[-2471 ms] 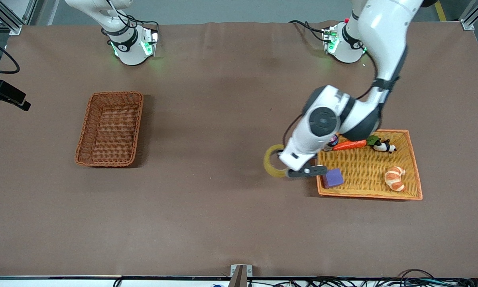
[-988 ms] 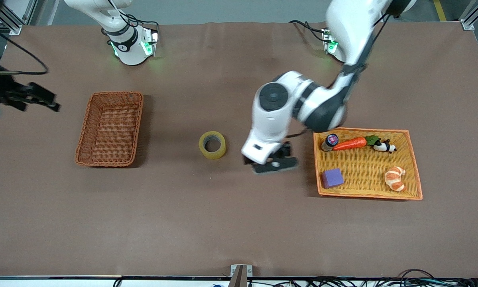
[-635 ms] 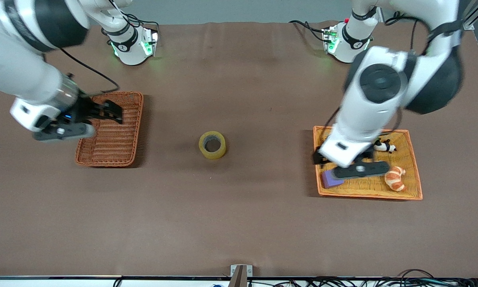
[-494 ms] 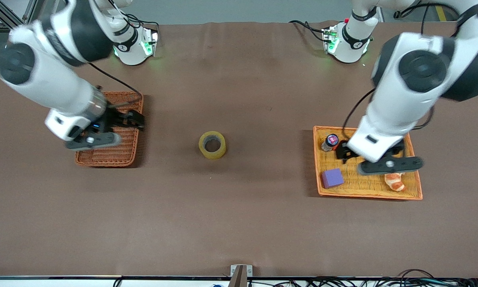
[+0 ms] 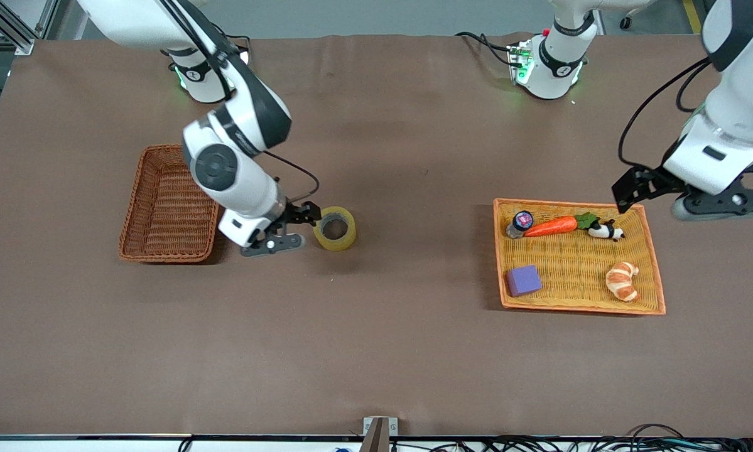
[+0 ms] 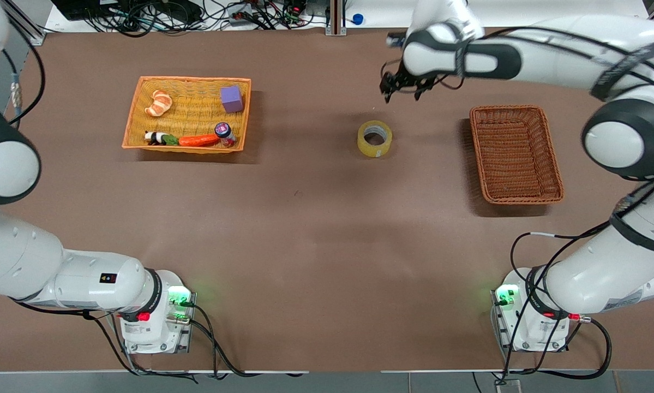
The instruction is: Move tape to another basket
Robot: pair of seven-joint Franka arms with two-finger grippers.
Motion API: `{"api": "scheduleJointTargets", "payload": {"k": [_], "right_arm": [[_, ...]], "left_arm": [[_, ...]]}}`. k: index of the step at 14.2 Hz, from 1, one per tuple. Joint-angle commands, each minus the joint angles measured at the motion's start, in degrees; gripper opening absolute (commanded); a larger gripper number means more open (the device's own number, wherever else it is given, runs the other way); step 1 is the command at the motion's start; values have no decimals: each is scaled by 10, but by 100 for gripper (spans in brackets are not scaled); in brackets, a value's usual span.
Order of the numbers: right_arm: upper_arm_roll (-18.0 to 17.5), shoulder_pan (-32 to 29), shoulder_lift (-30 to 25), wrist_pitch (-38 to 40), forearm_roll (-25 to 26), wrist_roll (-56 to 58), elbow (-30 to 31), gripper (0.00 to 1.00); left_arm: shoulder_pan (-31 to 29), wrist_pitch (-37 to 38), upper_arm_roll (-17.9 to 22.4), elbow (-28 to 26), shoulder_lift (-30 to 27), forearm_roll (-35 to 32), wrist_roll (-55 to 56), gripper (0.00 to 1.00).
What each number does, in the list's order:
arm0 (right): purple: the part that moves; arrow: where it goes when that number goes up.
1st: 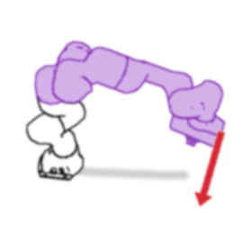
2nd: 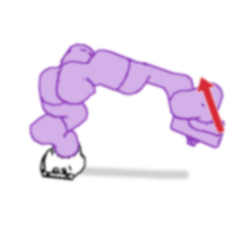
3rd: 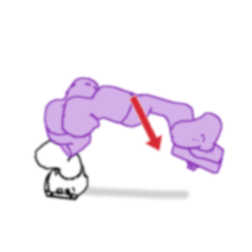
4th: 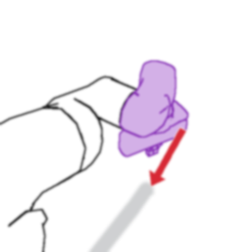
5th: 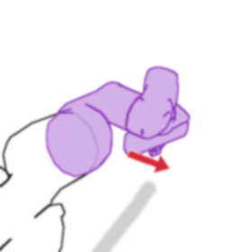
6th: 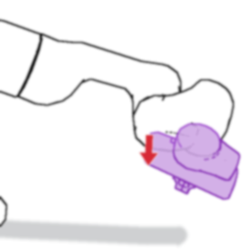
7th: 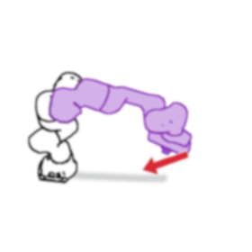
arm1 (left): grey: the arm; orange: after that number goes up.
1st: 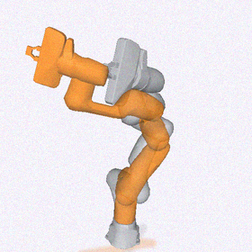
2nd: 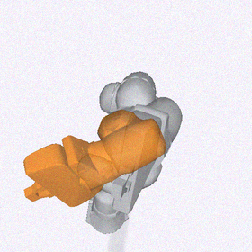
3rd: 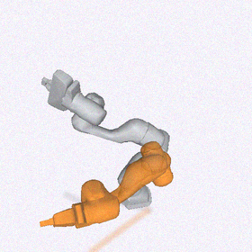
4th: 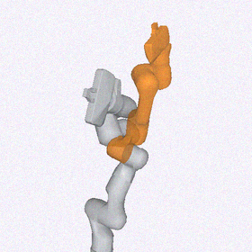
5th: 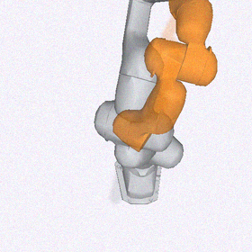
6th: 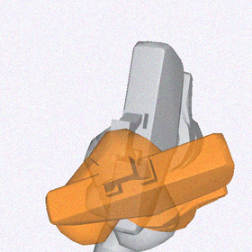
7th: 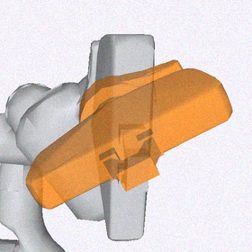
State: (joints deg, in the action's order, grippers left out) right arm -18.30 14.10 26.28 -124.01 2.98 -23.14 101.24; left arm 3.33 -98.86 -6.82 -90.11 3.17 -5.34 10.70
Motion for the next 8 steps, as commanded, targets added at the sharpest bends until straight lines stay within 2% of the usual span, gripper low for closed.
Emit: {"api": "scheduleJointTargets", "payload": {"k": [1,5,8], "right_arm": [[-2,26,40,-32,49,-55,4,100],[-2,41,47,-123,69,-74,71,100],[0,46,65,-149,83,-82,75,100]], "left_arm": [[-36,19,-11,-35,-38,33,-37,100],[-60,29,-40,-35,-46,38,-45,100],[-60,31,-41,-36,-45,37,-45,100]]}}
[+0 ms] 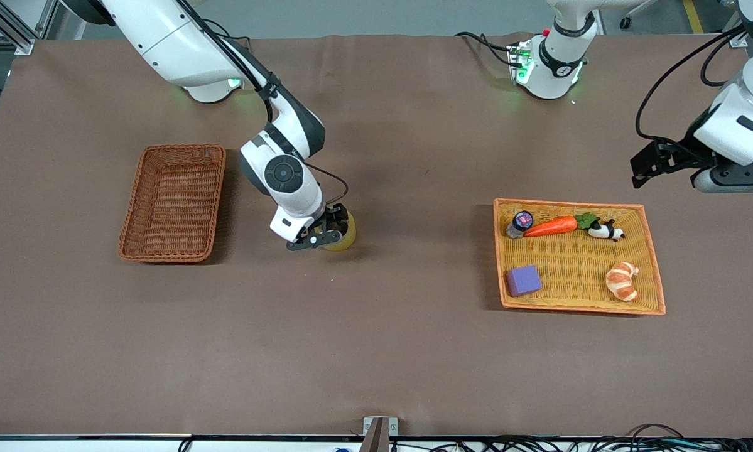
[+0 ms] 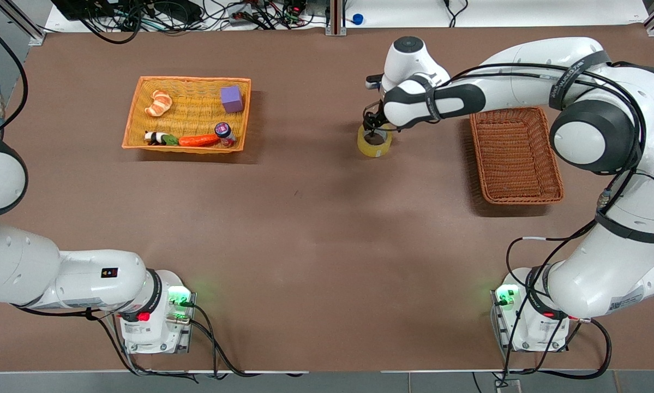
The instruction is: Move tape to another basket
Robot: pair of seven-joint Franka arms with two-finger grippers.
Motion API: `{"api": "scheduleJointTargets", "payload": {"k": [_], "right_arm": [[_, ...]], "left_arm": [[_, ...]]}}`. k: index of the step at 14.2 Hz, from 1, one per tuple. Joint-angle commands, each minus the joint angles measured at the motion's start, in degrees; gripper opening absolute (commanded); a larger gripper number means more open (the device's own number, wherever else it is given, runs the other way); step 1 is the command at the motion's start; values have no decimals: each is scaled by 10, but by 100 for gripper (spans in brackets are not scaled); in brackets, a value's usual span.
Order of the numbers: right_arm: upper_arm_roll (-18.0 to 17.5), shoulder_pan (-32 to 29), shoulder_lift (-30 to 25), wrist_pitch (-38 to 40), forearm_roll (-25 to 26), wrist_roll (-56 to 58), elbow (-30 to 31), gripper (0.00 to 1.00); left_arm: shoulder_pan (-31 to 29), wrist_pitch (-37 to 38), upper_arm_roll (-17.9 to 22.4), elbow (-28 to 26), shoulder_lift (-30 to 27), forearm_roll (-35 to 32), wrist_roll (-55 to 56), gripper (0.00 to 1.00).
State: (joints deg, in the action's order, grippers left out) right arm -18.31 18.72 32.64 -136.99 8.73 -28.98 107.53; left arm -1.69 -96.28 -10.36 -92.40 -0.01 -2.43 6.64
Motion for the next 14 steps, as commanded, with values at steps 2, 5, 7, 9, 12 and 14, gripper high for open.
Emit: {"api": "scheduleJointTargets", "payload": {"k": [2,5,7,9,12,14], "right_arm": [[0,-1,19,-43,59,-59,12,100],[0,-4,31,-45,95,-99,10,88],[-1,-5,31,-38,98,-100,9,37],[-2,-8,30,-32,97,-121,7,10],[-2,-7,29,-21,97,-140,1,0],[-3,-9,16,9,93,-143,-9,0]], "left_arm": [[-9,14,-4,-15,-11,8,-5,100],[-9,13,-5,-11,-9,7,-5,100],[-9,11,-6,-10,-6,7,-4,100],[-9,10,-6,-10,-4,7,-4,100],[-7,10,-7,-9,-4,8,-5,100],[-5,13,-7,-10,-4,8,-4,100]]}}
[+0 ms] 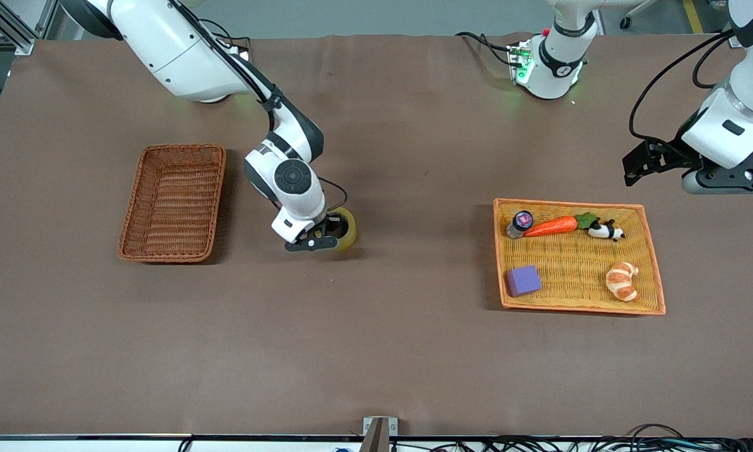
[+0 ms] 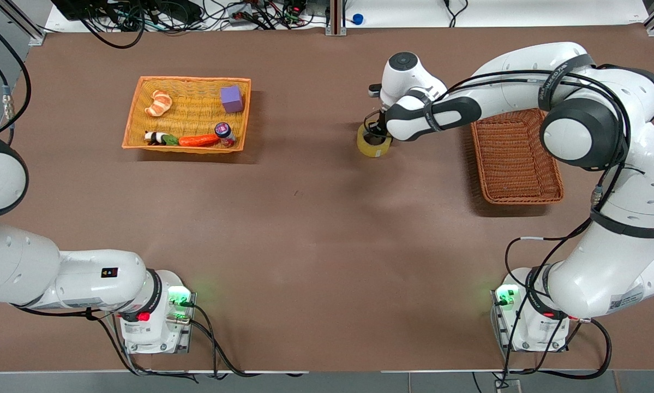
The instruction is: Move tape to another basket
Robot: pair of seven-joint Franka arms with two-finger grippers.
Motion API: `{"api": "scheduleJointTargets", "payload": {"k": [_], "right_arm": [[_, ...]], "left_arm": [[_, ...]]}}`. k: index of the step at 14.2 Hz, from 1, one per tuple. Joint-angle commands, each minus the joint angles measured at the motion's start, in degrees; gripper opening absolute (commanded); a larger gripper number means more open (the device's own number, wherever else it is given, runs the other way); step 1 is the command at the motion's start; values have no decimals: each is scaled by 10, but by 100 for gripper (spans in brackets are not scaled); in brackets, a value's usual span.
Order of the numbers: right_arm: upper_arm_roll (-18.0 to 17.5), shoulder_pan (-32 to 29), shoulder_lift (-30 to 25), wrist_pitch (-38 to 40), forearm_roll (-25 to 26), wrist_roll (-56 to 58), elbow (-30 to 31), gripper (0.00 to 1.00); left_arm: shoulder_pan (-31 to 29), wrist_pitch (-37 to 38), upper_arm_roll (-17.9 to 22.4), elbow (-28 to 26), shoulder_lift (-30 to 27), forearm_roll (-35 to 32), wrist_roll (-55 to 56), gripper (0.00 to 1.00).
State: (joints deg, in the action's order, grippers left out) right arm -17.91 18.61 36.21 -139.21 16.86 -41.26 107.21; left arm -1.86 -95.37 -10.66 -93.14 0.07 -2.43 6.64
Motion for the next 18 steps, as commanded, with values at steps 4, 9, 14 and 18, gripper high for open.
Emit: {"api": "scheduleJointTargets", "payload": {"k": [4,9,14,18], "right_arm": [[-50,-83,-117,157,-15,-7,-19,0],[31,-138,-237,251,-89,208,13,0],[180,-136,-350,185,-107,434,183,0],[242,-135,-370,56,-107,510,311,1]], "left_arm": [[-3,11,-4,-4,-10,8,-5,100],[-3,15,-5,-3,-12,8,-3,100],[-3,9,-5,-1,-7,8,-4,100],[-2,9,-5,-1,-6,7,-4,100]]}}
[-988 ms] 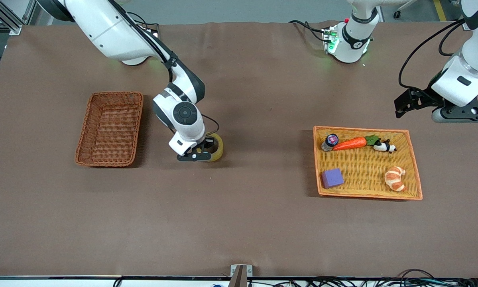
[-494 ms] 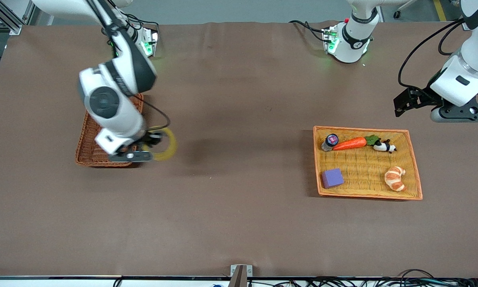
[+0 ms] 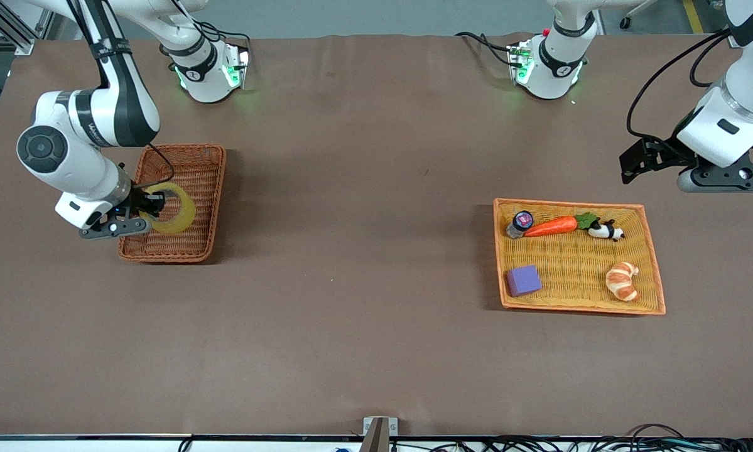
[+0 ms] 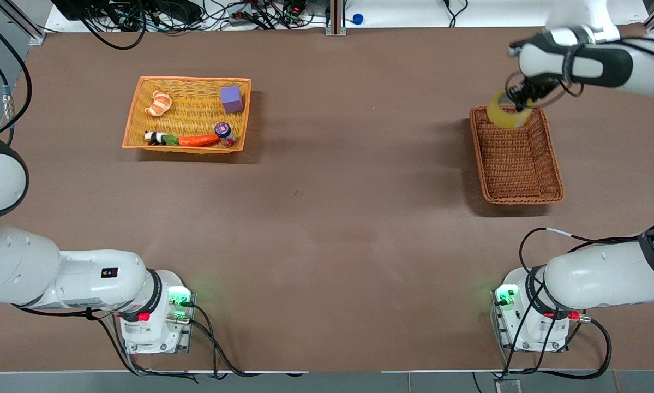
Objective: Move tape to another basket
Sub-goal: 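Carry the tape roll with the right gripper over the brown basket, then lower the tape roll into the basket and open the right gripper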
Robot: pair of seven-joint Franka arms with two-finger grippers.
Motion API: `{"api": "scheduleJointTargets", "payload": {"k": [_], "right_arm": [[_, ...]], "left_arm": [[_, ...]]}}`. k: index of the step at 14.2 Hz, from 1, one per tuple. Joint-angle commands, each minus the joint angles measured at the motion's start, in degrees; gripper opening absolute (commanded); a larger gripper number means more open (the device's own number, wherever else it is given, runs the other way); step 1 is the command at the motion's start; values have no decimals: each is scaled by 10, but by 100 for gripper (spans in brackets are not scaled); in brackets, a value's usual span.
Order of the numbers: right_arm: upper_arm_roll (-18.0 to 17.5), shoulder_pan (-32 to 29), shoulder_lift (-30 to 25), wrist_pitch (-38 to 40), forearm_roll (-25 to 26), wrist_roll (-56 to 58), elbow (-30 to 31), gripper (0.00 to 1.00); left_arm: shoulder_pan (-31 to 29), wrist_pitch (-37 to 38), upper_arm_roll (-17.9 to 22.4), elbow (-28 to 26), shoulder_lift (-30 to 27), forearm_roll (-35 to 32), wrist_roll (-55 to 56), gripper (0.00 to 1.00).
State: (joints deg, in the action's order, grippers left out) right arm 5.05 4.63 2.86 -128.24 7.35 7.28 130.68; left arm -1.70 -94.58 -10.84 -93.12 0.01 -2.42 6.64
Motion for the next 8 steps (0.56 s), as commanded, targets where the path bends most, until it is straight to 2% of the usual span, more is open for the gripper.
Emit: {"api": "scheduleJointTargets", "payload": {"k": [1,3,8], "right_arm": [[15,5,-37,-91,-12,26,108,1],[16,1,-33,-174,-12,48,162,2],[35,0,-12,-256,-12,75,202,4]], "left_arm": [[-3,1,-3,-1,-6,7,-4,100],[-3,1,-3,-1,-6,7,-4,100],[-3,-2,-4,4,-5,8,-5,100]]}}
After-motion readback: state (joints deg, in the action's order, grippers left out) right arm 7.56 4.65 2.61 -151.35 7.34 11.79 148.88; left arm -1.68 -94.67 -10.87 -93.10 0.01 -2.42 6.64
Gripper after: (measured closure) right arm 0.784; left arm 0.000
